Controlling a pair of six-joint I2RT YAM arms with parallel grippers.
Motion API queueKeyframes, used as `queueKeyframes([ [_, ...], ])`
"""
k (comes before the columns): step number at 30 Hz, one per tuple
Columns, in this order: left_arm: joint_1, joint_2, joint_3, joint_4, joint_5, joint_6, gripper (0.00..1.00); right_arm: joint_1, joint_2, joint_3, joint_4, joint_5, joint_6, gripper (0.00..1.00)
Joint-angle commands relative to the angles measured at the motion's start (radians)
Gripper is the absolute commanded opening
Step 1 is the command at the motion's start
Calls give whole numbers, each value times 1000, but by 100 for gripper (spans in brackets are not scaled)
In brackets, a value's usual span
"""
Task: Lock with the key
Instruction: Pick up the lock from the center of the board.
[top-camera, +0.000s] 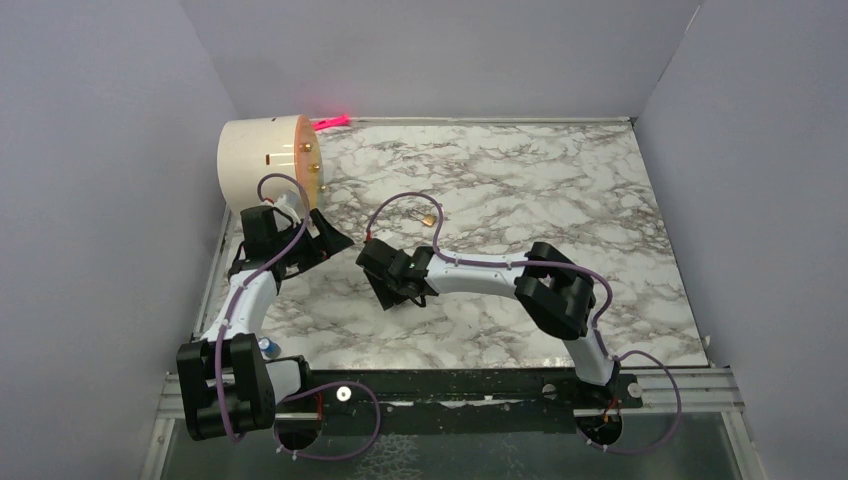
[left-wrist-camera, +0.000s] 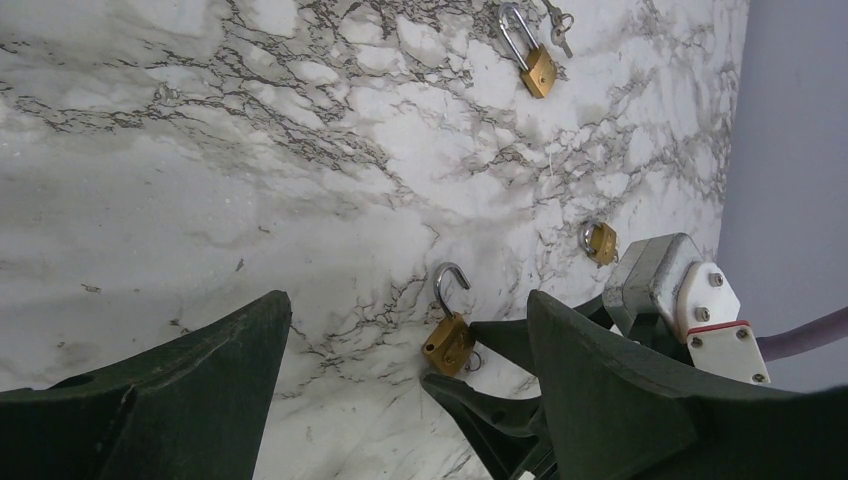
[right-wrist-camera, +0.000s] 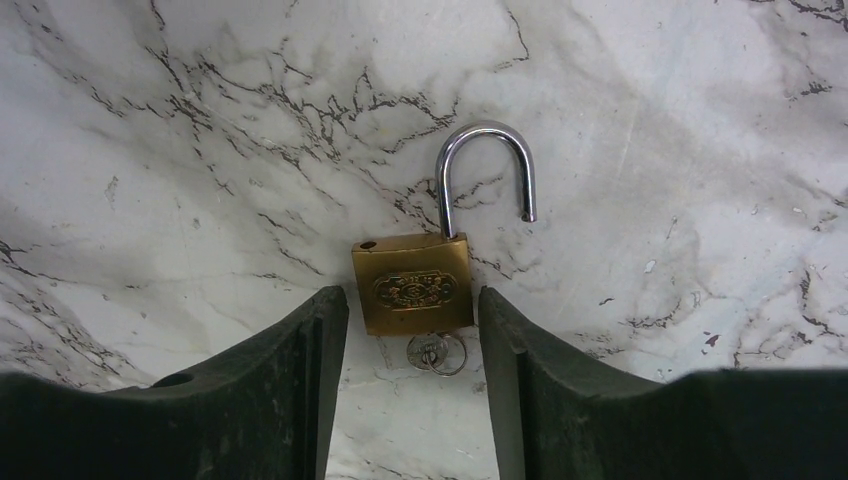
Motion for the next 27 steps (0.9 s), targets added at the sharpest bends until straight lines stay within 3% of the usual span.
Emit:
queueKeyframes([
  [1,8,-8,-4,21,19,-4,88,9,28,-9,-3,33,28,52],
  [9,7,-4,-7,21,19,-4,88,9,29,-53,30,26,15,32],
  [13,8,-9,-9,24,23,-6,88,0,-80,-136,129,-52,-69,30],
  [16,8,-15,-18,47,47,-15,88,-37,-242,-249,293,-229,-189,30],
  [21,7,-46,-54,204,203,-89,88,-225,-449,-326,330,-669,-251,30],
  [25,-7,-89,-87,444,345,-215,88,-418,-501,-333,344,-1159,-233,30],
  [27,-47,-115,-76,493,373,-225,89,-471,-494,-310,321,-1313,-241,30],
])
